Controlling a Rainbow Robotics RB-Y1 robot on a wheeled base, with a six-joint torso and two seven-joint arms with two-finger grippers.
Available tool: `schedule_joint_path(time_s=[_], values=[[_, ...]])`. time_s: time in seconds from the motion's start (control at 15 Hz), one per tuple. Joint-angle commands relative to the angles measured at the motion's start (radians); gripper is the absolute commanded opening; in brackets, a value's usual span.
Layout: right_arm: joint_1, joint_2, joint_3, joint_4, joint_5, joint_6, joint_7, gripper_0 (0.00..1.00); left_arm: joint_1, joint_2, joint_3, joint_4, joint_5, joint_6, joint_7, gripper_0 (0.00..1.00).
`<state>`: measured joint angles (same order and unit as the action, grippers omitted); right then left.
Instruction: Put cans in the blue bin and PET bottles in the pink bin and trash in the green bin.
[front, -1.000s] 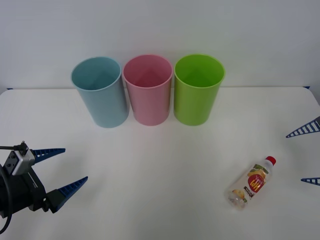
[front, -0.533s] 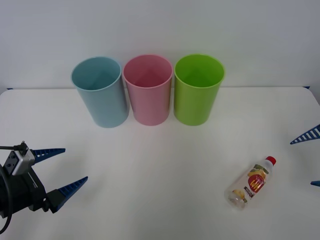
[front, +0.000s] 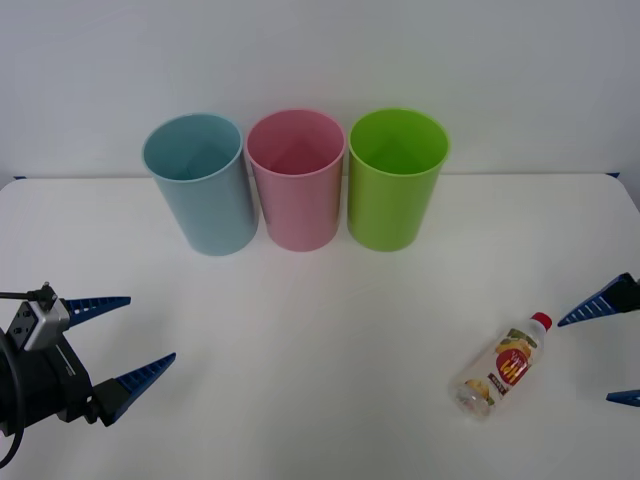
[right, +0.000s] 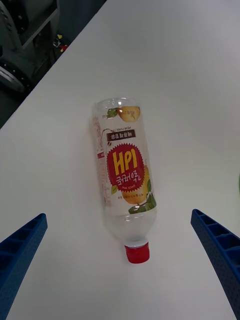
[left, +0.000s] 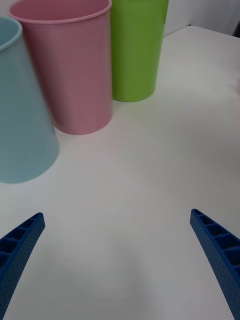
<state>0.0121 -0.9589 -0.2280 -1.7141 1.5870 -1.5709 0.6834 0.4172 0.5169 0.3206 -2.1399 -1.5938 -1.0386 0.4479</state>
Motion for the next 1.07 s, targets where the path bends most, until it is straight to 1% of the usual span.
schedule_joint_path(time_s=[0.07,0.27,0.33,0.47,0.67,0.8,1.0,1.07], values=[[-0.004,0.069,0.022,-0.024,0.076,0.0,-0.01,1.0,0.0,0.0,0.0,0.0,0.0,0.0,0.0,1.0],[-0.035,0.157,0.041,-0.024,0.153,0.0,-0.022,1.0,0.0,0.0,0.0,0.0,0.0,0.0,0.0,1.0],[-0.049,0.186,0.044,-0.025,0.189,0.0,-0.024,1.0,0.0,0.0,0.0,0.0,0.0,0.0,0.0,1.0],[-0.061,0.212,0.062,-0.024,0.238,0.0,-0.025,1.0,0.0,0.0,0.0,0.0,0.0,0.0,0.0,1.0],[-0.067,0.21,0.082,-0.025,0.278,0.011,-0.025,1.0,0.0,0.0,0.0,0.0,0.0,0.0,0.0,1.0],[-0.069,0.201,0.085,-0.025,0.288,0.011,-0.021,1.0,0.0,0.0,0.0,0.0,0.0,0.0,0.0,1.0],[-0.069,0.21,0.122,-0.022,0.308,0.032,-0.033,1.0,0.0,0.0,0.0,0.0,0.0,0.0,0.0,1.0],[-0.069,0.226,0.125,-0.021,0.324,0.034,-0.033,1.0,0.0,0.0,0.0,0.0,0.0,0.0,0.0,1.0]])
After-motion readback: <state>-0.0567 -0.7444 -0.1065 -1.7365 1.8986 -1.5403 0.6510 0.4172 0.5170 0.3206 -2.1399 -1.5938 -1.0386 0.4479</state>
